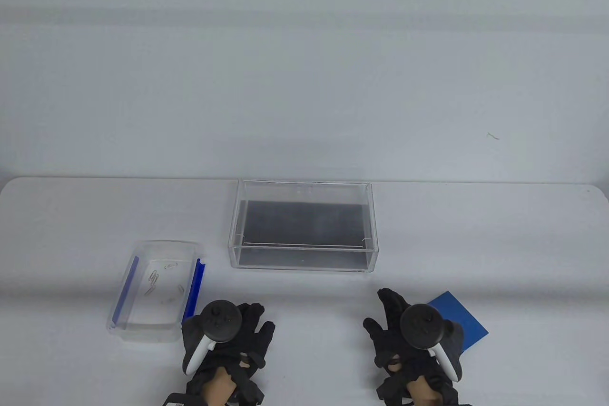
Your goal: Scrape paper clips from drawer organizer into plastic box
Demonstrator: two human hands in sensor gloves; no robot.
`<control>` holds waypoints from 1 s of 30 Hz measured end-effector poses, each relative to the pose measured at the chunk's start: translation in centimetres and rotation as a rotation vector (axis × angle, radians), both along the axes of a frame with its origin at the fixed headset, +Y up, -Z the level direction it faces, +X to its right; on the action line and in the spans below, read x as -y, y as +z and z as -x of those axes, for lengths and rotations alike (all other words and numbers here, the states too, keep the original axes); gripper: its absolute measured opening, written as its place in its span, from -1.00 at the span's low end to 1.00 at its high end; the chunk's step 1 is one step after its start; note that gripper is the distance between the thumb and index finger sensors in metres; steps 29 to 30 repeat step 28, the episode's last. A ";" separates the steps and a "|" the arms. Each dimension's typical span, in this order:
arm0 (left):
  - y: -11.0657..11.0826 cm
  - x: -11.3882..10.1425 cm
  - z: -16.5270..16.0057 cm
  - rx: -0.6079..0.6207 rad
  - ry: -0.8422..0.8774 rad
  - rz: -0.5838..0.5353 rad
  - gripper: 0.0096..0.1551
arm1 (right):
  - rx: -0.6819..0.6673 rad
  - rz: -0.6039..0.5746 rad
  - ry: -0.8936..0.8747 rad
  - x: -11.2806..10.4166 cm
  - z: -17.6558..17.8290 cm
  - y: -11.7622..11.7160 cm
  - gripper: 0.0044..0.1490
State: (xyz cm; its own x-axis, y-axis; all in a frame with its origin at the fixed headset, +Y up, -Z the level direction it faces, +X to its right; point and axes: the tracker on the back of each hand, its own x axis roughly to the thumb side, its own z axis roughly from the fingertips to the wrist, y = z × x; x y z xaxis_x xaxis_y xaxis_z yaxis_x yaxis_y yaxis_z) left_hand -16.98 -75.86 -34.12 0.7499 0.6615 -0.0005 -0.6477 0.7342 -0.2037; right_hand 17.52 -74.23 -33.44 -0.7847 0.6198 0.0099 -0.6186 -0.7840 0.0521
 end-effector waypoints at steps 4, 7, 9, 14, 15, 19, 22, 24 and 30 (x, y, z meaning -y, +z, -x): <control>0.0 0.0 0.0 0.006 -0.001 -0.006 -0.17 | -0.059 0.030 0.023 0.6 1.0 -0.1 -0.04; -0.1 0.0 -0.1 0.020 -0.004 -0.007 -0.16 | -0.085 0.046 0.041 1.0 1.5 0.0 -0.04; -0.1 0.1 -0.2 0.022 -0.007 -0.008 -0.17 | -0.098 0.057 0.046 1.2 1.7 0.0 -0.04; -0.1 0.2 -0.3 0.032 -0.017 0.001 -0.17 | -0.110 0.065 0.059 1.4 2.1 0.0 -0.04; -0.1 0.2 -0.3 0.033 -0.019 0.004 -0.17 | -0.112 0.066 0.062 1.4 2.1 0.0 -0.04; 0.0 0.2 -0.3 0.034 -0.024 0.008 -0.18 | -0.114 0.068 0.066 1.3 2.2 0.1 -0.05; 0.0 0.3 -0.4 0.033 -0.026 0.013 -0.18 | -0.114 0.069 0.065 1.3 2.1 0.1 -0.05; 0.0 0.3 -0.4 0.033 -0.027 0.015 -0.18 | -0.113 0.069 0.065 1.3 2.1 0.1 -0.05; -0.1 0.3 -0.4 0.032 -0.025 0.019 -0.18 | -0.111 0.067 0.062 1.3 2.1 0.0 -0.06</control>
